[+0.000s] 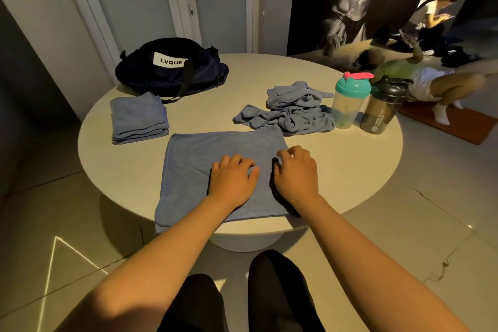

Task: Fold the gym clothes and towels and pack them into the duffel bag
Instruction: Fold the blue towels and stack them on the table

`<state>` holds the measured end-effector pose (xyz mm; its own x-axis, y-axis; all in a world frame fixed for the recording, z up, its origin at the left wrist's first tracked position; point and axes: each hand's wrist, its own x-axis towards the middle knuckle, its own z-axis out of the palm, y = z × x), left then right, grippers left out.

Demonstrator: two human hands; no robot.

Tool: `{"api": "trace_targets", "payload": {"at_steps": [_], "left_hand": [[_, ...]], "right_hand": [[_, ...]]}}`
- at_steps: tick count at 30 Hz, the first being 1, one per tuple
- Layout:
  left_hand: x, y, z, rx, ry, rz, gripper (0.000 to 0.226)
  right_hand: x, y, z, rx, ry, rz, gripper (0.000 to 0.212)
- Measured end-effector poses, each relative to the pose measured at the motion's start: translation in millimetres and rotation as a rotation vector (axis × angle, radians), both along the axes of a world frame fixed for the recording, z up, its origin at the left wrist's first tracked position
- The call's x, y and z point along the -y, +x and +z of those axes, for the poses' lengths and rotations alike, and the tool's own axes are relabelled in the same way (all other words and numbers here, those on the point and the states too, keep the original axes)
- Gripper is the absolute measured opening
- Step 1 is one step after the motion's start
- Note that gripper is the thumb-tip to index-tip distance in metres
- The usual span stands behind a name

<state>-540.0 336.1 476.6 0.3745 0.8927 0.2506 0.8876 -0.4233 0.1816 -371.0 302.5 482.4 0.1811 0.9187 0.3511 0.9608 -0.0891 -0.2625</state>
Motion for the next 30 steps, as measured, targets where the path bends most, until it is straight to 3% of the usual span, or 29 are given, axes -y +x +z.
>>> {"api": "trace_targets", "payload": {"at_steps": [2,5,7,10,14,19,30], "left_hand": [[13.2,-2.8,-2.0,0.037,-0.058,-0.017,0.044],[26.5,-11.9,3.7,0.150,-0.067,-0.036,0.044],[31.8,-29.2,1.5,0.064,-0.028,0.052,0.047],[36.6,-67.6,-4.4,-0.037,-0.215,0.283,0.059],[45.1,-87.4,-3.8,-0.058,-0.305,0.298,0.065],[41.8,-94.9,0.7,-0.043,-0.298,0.245,0.064],[15.4,-126.3,3.3,-0.065,-0.307,0.302,0.067]], "right_hand": [[13.5,-16.7,1.6,-0.011,0.064,0.121,0.028],[28.4,-35.2,-6.3,-0.087,-0.021,0.260,0.031],[31.6,-33.1,-13.5,-0.065,-0.057,0.255,0.035],[33.1,-26.9,-13.4,-0.050,-0.147,0.198,0.041],[34.7,-50.0,-6.0,-0.026,-0.260,0.088,0.040],[37.0,-106.0,0.5,-0.062,-0.211,0.386,0.043],[25.8,-121.9,9.8,0.005,-0.618,0.263,0.064]]}}
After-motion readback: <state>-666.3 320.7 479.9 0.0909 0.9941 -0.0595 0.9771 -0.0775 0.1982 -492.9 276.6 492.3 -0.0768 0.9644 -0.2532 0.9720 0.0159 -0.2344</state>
